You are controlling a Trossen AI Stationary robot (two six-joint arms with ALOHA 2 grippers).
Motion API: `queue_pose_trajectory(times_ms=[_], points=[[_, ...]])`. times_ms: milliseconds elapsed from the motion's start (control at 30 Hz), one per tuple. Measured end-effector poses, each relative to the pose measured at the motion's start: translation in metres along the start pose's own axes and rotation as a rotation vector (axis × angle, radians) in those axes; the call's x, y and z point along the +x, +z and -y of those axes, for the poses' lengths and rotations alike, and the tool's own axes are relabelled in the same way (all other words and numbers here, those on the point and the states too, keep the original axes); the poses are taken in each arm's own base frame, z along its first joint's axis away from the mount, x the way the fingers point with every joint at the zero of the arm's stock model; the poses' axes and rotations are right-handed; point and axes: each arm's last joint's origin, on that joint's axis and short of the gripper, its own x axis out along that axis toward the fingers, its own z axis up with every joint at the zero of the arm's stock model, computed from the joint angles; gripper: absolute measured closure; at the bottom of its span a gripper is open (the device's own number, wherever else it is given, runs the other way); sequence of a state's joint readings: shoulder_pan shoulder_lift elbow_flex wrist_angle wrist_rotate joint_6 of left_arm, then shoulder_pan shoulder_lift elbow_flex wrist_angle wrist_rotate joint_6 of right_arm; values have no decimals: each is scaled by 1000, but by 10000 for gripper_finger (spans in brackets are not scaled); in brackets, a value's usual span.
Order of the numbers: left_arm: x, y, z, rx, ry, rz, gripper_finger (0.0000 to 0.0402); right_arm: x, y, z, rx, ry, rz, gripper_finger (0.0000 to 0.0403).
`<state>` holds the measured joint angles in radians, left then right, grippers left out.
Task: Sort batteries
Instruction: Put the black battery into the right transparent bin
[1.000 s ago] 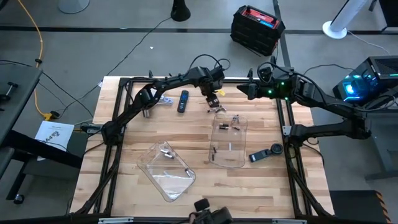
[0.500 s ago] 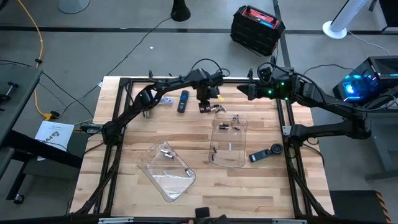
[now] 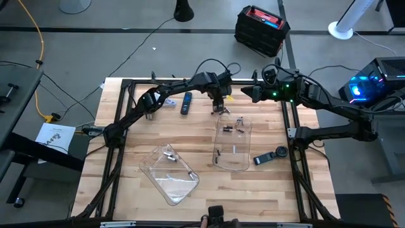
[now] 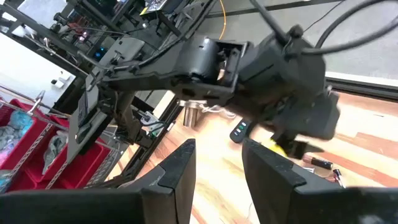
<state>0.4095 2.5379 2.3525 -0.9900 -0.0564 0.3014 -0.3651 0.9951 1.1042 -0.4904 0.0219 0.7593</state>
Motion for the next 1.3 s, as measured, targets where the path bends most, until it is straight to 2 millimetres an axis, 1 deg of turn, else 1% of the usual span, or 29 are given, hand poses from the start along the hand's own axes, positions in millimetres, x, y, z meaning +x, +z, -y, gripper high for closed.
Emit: queue_pose_trajectory(times_ms=[67, 167, 233, 267, 367, 467, 533, 733, 833, 933, 1000, 1067, 1100, 1200, 1300], points=[[5, -3, -6, -54, -6, 4, 232, 0, 0, 0, -1, 0, -2, 277], [22, -13, -9, -108, -24, -46, 232, 0, 0, 0, -1, -2, -4, 277], [30, -22, -9, -111, -38, -104, 233, 0, -1, 0, -1, -4, -6, 277], [32, -23, -10, -107, -41, -101, 236, 0, -1, 0, -1, -4, -6, 277], [30, -24, -13, -80, -47, -94, 259, 0, -1, 0, -9, -4, -6, 277], [30, -22, -16, -73, -36, -68, 307, 0, -1, 0, -17, -5, -6, 277], [29, -22, -17, -19, -41, -65, 331, 0, -1, 0, -18, -4, -6, 277], [29, -21, -14, 91, -33, -68, 342, 0, -1, 0, -19, -4, -6, 277], [19, -13, -12, 130, -23, -34, 353, 0, 0, 1, -24, -6, -5, 277], [2, 4, -11, 125, 15, 72, 384, 0, 1, 2, -23, -10, 0, 277], [-10, 13, -9, 54, -2, 178, 397, 0, 1, 2, -24, -11, 1, 277], [-14, 22, -8, -71, -44, 264, 399, 0, 1, 2, -24, -11, 0, 277], [-14, 23, -7, -127, -46, 269, 400, 0, 1, 2, -23, -10, 0, 277], [-2, 19, -4, -301, 20, 215, 401, 0, 0, 1, -24, -6, -4, 277], [1, 19, -6, -559, 45, 230, 401, 0, 0, 1, -24, -6, -4, 277]])
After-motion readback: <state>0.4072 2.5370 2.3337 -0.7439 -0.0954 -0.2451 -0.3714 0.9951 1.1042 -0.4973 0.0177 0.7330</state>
